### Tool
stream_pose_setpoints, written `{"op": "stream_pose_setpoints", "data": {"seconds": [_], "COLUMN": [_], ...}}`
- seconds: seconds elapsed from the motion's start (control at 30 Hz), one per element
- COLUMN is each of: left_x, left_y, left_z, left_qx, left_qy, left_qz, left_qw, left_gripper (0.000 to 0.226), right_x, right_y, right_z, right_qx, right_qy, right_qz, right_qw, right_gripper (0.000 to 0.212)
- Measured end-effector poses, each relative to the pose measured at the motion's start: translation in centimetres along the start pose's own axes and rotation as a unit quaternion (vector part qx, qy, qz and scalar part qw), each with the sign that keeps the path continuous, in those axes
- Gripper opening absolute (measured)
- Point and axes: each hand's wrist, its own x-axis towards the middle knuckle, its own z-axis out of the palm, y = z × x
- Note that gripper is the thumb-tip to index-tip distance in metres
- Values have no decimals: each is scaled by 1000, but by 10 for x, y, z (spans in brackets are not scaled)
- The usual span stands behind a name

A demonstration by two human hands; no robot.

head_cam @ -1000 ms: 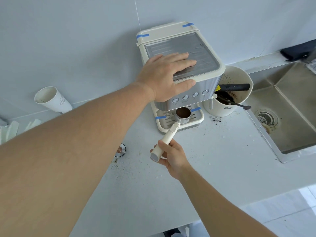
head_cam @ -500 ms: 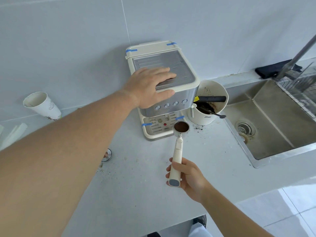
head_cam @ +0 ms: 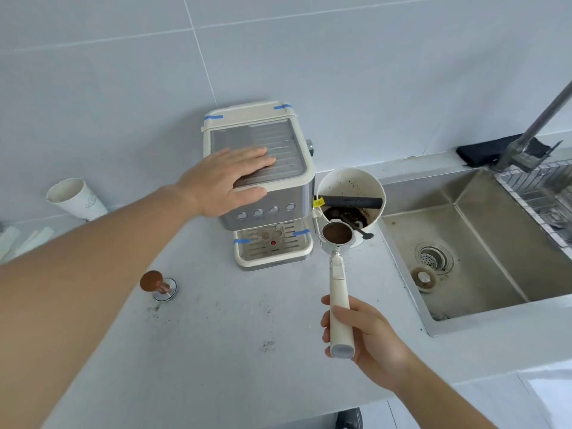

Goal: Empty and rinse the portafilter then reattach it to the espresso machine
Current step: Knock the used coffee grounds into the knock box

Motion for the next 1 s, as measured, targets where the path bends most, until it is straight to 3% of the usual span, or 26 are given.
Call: {"op": "stream_pose_setpoints", "data": {"seconds": [0.3, 0.53, 0.83, 1.0], "left_x": [-1, 9, 46, 54], "left_y": [18, 46, 64, 79], "left_z": [-3, 4, -2, 1], "left_qx": [-26, -30, -91, -61], "left_qy": [-14, 54, 54, 103], "left_qz": [-66, -155, -258, -250], "left_qw": [997, 986, 960, 961], "left_gripper": [76, 59, 59, 51], "right_x": [-4, -1, 14, 26], "right_y": [-53, -91, -131, -150], "right_z": [-34, -58, -83, -95], "right_qx": [-6, -19, -50, -51], "right_qy": [-22, -40, -19, 0], "right_qz": [-15, -21, -47, -53], "right_qw": [1000, 999, 997, 997], "right_gripper": [49, 48, 47, 46]}}
